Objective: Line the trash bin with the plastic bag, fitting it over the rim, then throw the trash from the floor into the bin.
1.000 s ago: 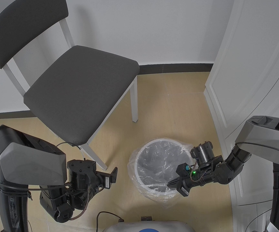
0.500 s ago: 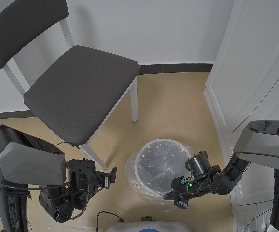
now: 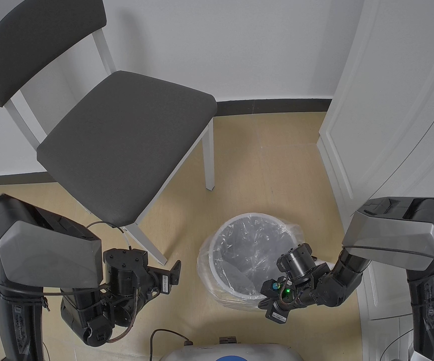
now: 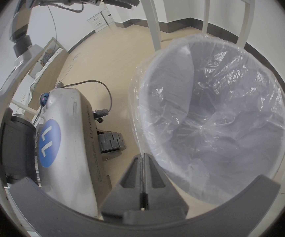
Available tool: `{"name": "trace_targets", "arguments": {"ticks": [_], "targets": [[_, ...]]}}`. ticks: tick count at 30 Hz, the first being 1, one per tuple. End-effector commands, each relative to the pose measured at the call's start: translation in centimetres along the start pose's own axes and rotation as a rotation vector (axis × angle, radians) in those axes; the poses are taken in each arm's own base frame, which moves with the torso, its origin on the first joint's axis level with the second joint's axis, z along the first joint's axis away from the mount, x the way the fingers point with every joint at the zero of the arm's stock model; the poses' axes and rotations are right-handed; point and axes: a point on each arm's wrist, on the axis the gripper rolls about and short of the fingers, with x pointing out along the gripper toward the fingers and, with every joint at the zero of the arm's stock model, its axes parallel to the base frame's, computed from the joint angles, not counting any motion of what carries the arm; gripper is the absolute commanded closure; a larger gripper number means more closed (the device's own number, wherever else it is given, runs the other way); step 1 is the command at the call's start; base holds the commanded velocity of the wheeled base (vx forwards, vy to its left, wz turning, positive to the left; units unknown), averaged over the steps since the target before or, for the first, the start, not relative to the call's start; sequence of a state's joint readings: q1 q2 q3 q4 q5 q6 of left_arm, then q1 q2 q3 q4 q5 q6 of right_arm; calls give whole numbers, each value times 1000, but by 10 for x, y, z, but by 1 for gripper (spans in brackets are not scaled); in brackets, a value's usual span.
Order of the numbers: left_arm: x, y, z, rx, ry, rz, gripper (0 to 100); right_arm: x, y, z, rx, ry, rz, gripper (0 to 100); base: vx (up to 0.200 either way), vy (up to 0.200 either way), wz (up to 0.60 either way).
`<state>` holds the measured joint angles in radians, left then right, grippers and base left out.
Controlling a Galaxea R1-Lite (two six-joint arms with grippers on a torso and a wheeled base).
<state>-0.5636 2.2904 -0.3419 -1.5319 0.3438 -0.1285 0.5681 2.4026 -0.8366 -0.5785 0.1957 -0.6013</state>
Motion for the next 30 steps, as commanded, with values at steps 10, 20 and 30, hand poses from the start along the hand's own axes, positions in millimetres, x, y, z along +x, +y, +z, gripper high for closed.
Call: {"name": "trace_targets", "arguments": {"ticks": [10,20,30], "targets": [[1,1,1,-16,-5,6,0,19,-15,11,83,-132,-206,100,0,0,0],[1,1,2,-14,-9,13,0,25,-14,11,97,-151,-269,100,0,0,0],[-2,0,3,-12,-13,6,0,26,-17,12,145,-103,-241,100,0,0,0]]}}
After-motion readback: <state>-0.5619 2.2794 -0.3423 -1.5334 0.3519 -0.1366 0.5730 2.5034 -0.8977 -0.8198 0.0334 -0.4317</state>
